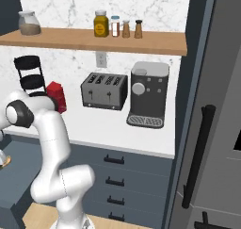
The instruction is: Pick the wooden spoon from the drawer and place it on the counter.
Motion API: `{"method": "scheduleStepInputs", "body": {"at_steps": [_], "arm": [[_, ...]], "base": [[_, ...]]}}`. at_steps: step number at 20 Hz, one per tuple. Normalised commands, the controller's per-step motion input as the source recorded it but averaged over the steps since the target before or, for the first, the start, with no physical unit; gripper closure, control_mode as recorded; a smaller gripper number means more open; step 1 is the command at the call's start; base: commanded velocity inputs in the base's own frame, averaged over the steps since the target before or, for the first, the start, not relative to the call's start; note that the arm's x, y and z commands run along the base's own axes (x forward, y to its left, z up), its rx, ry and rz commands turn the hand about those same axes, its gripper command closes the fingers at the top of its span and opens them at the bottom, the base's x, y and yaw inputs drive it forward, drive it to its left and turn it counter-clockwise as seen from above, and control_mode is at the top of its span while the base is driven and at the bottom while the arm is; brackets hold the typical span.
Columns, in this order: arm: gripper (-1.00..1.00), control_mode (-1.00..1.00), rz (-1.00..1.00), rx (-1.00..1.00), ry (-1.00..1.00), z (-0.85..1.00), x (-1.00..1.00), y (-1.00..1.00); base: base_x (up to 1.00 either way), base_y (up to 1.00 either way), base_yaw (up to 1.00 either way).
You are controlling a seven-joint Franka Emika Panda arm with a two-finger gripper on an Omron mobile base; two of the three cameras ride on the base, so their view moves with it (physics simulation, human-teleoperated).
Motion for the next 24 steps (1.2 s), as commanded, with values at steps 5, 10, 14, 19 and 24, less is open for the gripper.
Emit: {"method": "scheduleStepInputs", "body": {"at_steps": [5, 10, 14, 19, 24], "arm": [[-1.00, -1.00, -0.01, 0.00, -0.01, -0.14, 0.36, 0.16], [-1.00, -1.00, 0.00, 0.00, 0.00, -0.11, 0.31, 0.41], [-1.00, -1.00, 0.00, 0.00, 0.00, -0.24, 0.05, 0.33], [-1.00, -1.00, 0.00, 0.00, 0.00, -0.35, 0.00, 0.04], [-1.00, -1.00, 0.00, 0.00, -0.02, -0.23, 0.02, 0.11]], "base": [[0.00, 0.00, 0.00], [0.00, 0.00, 0.00], [0.00, 0.00, 0.00], [0.00, 0.00, 0.00], [0.00, 0.00, 0.00]]}}
